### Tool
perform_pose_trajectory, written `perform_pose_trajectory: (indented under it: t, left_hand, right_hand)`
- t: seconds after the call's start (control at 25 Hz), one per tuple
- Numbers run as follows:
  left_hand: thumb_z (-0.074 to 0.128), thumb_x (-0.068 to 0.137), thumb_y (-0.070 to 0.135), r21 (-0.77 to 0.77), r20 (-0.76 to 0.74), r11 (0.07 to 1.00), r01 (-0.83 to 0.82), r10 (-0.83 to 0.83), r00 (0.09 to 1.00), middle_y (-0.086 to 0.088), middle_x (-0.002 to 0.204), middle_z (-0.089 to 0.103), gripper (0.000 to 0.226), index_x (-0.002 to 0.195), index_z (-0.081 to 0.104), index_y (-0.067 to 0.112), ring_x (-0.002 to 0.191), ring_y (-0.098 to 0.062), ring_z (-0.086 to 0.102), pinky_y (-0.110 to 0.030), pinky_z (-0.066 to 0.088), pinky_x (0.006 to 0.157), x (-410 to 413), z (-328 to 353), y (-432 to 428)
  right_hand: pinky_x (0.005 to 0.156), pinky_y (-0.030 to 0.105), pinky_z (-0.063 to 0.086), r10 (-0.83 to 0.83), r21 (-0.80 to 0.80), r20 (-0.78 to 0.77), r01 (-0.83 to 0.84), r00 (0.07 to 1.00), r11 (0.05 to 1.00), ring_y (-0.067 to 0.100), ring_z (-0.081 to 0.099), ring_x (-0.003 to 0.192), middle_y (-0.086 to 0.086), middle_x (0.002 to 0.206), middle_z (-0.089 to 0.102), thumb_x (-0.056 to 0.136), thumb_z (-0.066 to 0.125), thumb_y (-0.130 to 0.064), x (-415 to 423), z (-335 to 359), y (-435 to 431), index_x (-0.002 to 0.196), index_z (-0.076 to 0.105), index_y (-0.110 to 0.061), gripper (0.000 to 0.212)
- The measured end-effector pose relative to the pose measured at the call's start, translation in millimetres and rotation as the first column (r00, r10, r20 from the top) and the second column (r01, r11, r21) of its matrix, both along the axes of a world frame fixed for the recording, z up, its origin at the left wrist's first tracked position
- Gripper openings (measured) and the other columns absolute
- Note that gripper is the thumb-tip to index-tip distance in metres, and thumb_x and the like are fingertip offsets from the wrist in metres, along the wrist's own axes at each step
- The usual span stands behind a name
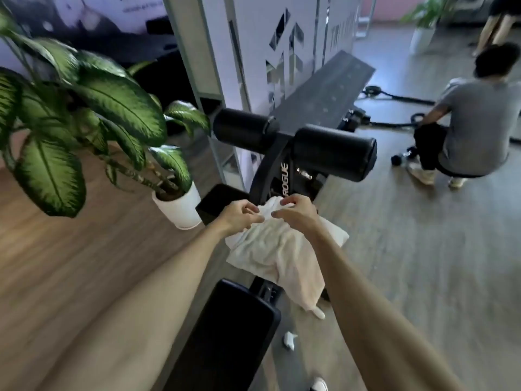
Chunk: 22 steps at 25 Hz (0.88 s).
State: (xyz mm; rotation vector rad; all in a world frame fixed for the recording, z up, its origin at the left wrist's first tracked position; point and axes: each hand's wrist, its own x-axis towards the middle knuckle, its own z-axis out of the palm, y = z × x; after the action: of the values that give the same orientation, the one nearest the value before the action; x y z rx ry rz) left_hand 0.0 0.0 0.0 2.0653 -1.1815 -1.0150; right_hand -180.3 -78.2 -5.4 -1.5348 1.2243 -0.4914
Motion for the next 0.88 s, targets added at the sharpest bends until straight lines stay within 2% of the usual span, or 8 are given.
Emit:
perform_pose_trajectory:
  t: [0.24, 0.36, 0.44, 0.52, 0.56, 0.64, 0.76, 0.88]
  left_hand:
    - [0.082, 0.079, 0.033, 0.109, 0.25, 0.989, 0.096, -0.121, 0.961, 0.001, 0.118, 0.067, 0.044, 0.12, 0.067, 0.022, 0.108, -0.02, 0.065, -0.04, 0.055, 0.095, -11, -53, -18]
    - [0.074, 0.083, 0.038, 0.165, 0.372, 0.956, 0.242, -0.287, 0.883, 0.0, 0.136, 0.059, 0.056, 0.134, 0.057, 0.026, 0.124, -0.024, 0.058, -0.042, 0.053, 0.097, -16, -73, -20]
    - [0.075, 0.082, 0.045, 0.25, 0.514, 0.892, 0.378, -0.453, 0.728, -0.005, 0.155, 0.041, 0.078, 0.15, 0.041, 0.026, 0.145, -0.03, 0.037, -0.047, 0.042, 0.113, -21, -91, -22]
    - [0.077, 0.081, 0.045, 0.371, 0.643, 0.83, 0.417, -0.554, 0.529, -0.011, 0.168, 0.015, 0.107, 0.162, 0.012, 0.022, 0.156, -0.032, 0.015, -0.046, 0.021, 0.126, -25, -109, -19]
    - [0.077, 0.082, 0.044, 0.403, 0.699, 0.828, 0.389, -0.553, 0.454, -0.012, 0.171, 0.004, 0.116, 0.164, -0.002, 0.02, 0.158, -0.031, 0.008, -0.044, 0.015, 0.128, -28, -117, -15]
    - [0.076, 0.085, 0.039, 0.377, 0.79, 0.868, 0.322, -0.483, 0.378, -0.011, 0.173, -0.002, 0.12, 0.163, -0.012, 0.017, 0.158, -0.03, 0.01, -0.043, 0.018, 0.128, -34, -134, -10]
    - [0.068, 0.094, 0.026, 0.243, 0.831, 0.921, 0.306, -0.36, 0.424, -0.013, 0.171, 0.013, 0.1, 0.164, -0.003, 0.012, 0.151, -0.031, 0.029, -0.043, 0.033, 0.122, -41, -146, -10]
    - [0.058, 0.1, 0.017, 0.16, 0.827, 0.918, 0.363, -0.325, 0.458, -0.013, 0.162, 0.034, 0.077, 0.162, 0.014, 0.007, 0.144, -0.033, 0.039, -0.043, 0.035, 0.12, -35, -141, -5]
  right_hand:
    - [0.084, 0.037, 0.052, 0.077, -0.044, -0.291, -0.094, 0.954, 0.995, 0.025, 0.064, 0.108, 0.008, 0.122, 0.067, 0.079, 0.081, -0.028, 10, -51, -17, 0.128, 0.059, -0.018, 0.055]
    - [0.099, 0.047, 0.047, 0.098, -0.112, -0.611, -0.208, 0.785, 0.972, 0.035, 0.048, 0.133, 0.015, 0.15, 0.044, 0.076, 0.08, -0.041, 21, -79, -7, 0.144, 0.041, -0.019, 0.081]
    - [0.117, 0.067, 0.027, 0.129, -0.067, -0.789, -0.292, 0.6, 0.954, 0.046, 0.013, 0.153, 0.019, 0.166, 0.011, 0.066, 0.082, -0.059, 33, -93, 8, 0.156, 0.016, -0.021, 0.118]
    - [0.112, 0.083, 0.005, 0.172, 0.015, -0.871, -0.325, 0.461, 0.946, 0.056, -0.021, 0.15, 0.022, 0.166, -0.023, 0.062, 0.086, -0.061, 41, -107, 26, 0.158, -0.018, -0.026, 0.146]
    - [0.109, 0.086, 0.003, 0.155, 0.01, -0.899, -0.335, 0.41, 0.942, 0.057, -0.028, 0.147, 0.023, 0.163, -0.033, 0.061, 0.09, -0.058, 41, -115, 33, 0.154, -0.031, -0.028, 0.155]
    - [0.11, 0.086, 0.01, 0.045, -0.099, -0.928, -0.359, 0.37, 0.928, 0.057, -0.022, 0.149, 0.023, 0.164, -0.032, 0.064, 0.091, -0.051, 38, -127, 41, 0.152, -0.036, -0.028, 0.156]
    - [0.112, 0.081, 0.02, -0.06, -0.221, -0.924, -0.399, 0.378, 0.89, 0.055, -0.008, 0.153, 0.023, 0.169, -0.019, 0.076, 0.085, -0.042, 31, -135, 47, 0.156, -0.029, -0.027, 0.14]
    - [0.114, 0.073, 0.025, -0.083, -0.245, -0.921, -0.398, 0.382, 0.884, 0.053, -0.001, 0.154, 0.021, 0.17, -0.013, 0.085, 0.076, -0.038, 34, -136, 57, 0.159, -0.023, -0.025, 0.124]
